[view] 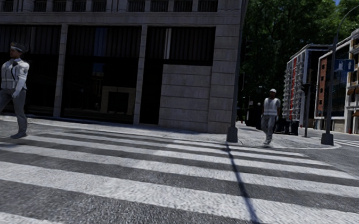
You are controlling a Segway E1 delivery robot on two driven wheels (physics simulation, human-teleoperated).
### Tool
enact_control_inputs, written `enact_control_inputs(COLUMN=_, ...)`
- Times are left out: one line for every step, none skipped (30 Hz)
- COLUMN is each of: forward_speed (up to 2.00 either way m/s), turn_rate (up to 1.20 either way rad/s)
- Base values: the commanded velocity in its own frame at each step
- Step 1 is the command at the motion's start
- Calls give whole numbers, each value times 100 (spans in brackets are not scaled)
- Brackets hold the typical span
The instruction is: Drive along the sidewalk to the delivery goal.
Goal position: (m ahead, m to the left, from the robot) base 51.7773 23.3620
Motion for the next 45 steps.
enact_control_inputs(forward_speed=200, turn_rate=44)
enact_control_inputs(forward_speed=200, turn_rate=44)
enact_control_inputs(forward_speed=200, turn_rate=44)
enact_control_inputs(forward_speed=200, turn_rate=44)
enact_control_inputs(forward_speed=200, turn_rate=44)
enact_control_inputs(forward_speed=200, turn_rate=44)
enact_control_inputs(forward_speed=200, turn_rate=44)
enact_control_inputs(forward_speed=200, turn_rate=44)
enact_control_inputs(forward_speed=200, turn_rate=44)
enact_control_inputs(forward_speed=200, turn_rate=44)
enact_control_inputs(forward_speed=200, turn_rate=44)
enact_control_inputs(forward_speed=200, turn_rate=44)
enact_control_inputs(forward_speed=200, turn_rate=44)
enact_control_inputs(forward_speed=200, turn_rate=44)
enact_control_inputs(forward_speed=200, turn_rate=44)
enact_control_inputs(forward_speed=200, turn_rate=44)
enact_control_inputs(forward_speed=200, turn_rate=44)
enact_control_inputs(forward_speed=200, turn_rate=44)
enact_control_inputs(forward_speed=200, turn_rate=44)
enact_control_inputs(forward_speed=200, turn_rate=44)
enact_control_inputs(forward_speed=200, turn_rate=44)
enact_control_inputs(forward_speed=200, turn_rate=44)
enact_control_inputs(forward_speed=200, turn_rate=44)
enact_control_inputs(forward_speed=200, turn_rate=44)
enact_control_inputs(forward_speed=200, turn_rate=44)
enact_control_inputs(forward_speed=200, turn_rate=44)
enact_control_inputs(forward_speed=200, turn_rate=44)
enact_control_inputs(forward_speed=200, turn_rate=44)
enact_control_inputs(forward_speed=200, turn_rate=44)
enact_control_inputs(forward_speed=200, turn_rate=44)
enact_control_inputs(forward_speed=200, turn_rate=44)
enact_control_inputs(forward_speed=200, turn_rate=44)
enact_control_inputs(forward_speed=200, turn_rate=44)
enact_control_inputs(forward_speed=200, turn_rate=44)
enact_control_inputs(forward_speed=200, turn_rate=44)
enact_control_inputs(forward_speed=200, turn_rate=44)
enact_control_inputs(forward_speed=200, turn_rate=44)
enact_control_inputs(forward_speed=200, turn_rate=44)
enact_control_inputs(forward_speed=200, turn_rate=44)
enact_control_inputs(forward_speed=200, turn_rate=44)
enact_control_inputs(forward_speed=200, turn_rate=44)
enact_control_inputs(forward_speed=200, turn_rate=44)
enact_control_inputs(forward_speed=200, turn_rate=44)
enact_control_inputs(forward_speed=200, turn_rate=44)
enact_control_inputs(forward_speed=200, turn_rate=45)
